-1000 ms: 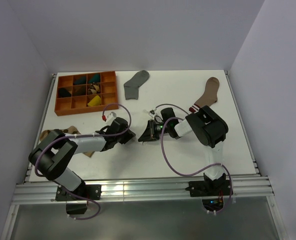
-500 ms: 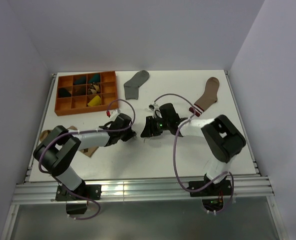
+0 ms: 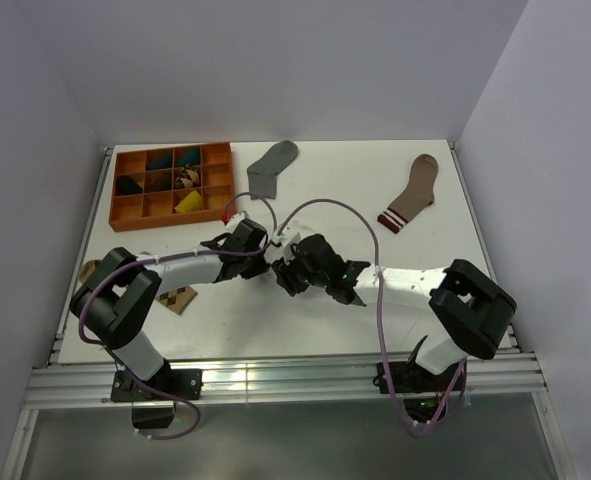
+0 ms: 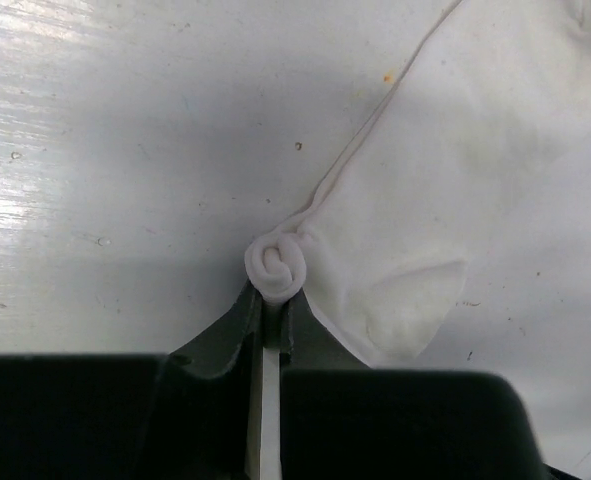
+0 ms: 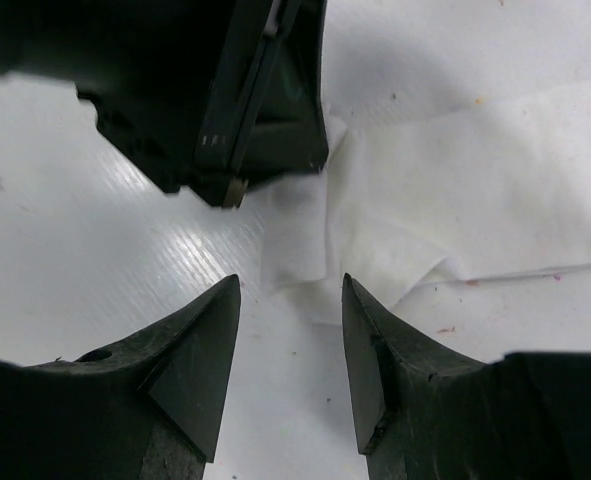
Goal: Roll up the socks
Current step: Roll the sock at the center of the board.
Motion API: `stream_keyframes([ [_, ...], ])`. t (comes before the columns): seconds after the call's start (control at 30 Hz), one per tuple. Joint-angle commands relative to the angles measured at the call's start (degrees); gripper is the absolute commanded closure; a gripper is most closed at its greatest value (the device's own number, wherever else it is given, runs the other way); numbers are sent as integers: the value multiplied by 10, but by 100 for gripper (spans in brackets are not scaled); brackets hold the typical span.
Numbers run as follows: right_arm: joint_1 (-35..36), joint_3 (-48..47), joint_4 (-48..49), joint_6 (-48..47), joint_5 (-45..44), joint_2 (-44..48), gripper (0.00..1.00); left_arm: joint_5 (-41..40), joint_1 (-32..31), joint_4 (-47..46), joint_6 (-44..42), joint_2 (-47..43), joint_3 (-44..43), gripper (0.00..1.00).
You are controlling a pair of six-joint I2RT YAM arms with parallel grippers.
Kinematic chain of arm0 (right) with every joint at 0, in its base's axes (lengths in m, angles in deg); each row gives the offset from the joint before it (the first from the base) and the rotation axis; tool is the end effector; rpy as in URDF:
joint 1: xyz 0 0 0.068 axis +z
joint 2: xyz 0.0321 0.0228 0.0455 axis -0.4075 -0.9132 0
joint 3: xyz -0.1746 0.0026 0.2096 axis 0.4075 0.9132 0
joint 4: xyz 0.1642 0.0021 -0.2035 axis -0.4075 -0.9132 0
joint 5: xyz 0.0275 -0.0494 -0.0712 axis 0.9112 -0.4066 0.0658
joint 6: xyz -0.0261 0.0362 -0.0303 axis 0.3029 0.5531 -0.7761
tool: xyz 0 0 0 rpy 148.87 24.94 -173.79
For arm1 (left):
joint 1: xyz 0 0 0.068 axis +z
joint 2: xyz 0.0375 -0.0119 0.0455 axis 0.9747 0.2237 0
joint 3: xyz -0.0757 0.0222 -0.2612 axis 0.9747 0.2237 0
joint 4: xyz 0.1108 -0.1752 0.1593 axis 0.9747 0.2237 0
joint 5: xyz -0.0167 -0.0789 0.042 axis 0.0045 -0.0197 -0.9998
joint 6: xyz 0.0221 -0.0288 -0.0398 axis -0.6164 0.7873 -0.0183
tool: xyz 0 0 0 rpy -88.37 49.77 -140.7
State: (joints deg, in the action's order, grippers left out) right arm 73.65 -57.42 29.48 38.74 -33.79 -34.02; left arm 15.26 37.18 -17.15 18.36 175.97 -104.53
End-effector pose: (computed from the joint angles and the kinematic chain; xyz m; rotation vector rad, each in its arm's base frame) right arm 0.2006 0.2408 0.1892 -0.9302 2.0125 0.6165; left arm 0.2485 -0.1999 0.1549 -0.4754 2.5056 -0.4969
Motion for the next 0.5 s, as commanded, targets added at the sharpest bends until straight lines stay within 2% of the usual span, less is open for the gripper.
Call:
stream_keyframes([
  [0.0,28,18,52,-67,-87,-1,47,13,7,51,-41,15,-19,100],
  [0.2,80,25,94,-100,-152,-19,47,28,14,50,-49,23,-23,100],
  [0.47,98,6,121,-108,-150,-71,47,56,23,33,-49,24,-15,100],
])
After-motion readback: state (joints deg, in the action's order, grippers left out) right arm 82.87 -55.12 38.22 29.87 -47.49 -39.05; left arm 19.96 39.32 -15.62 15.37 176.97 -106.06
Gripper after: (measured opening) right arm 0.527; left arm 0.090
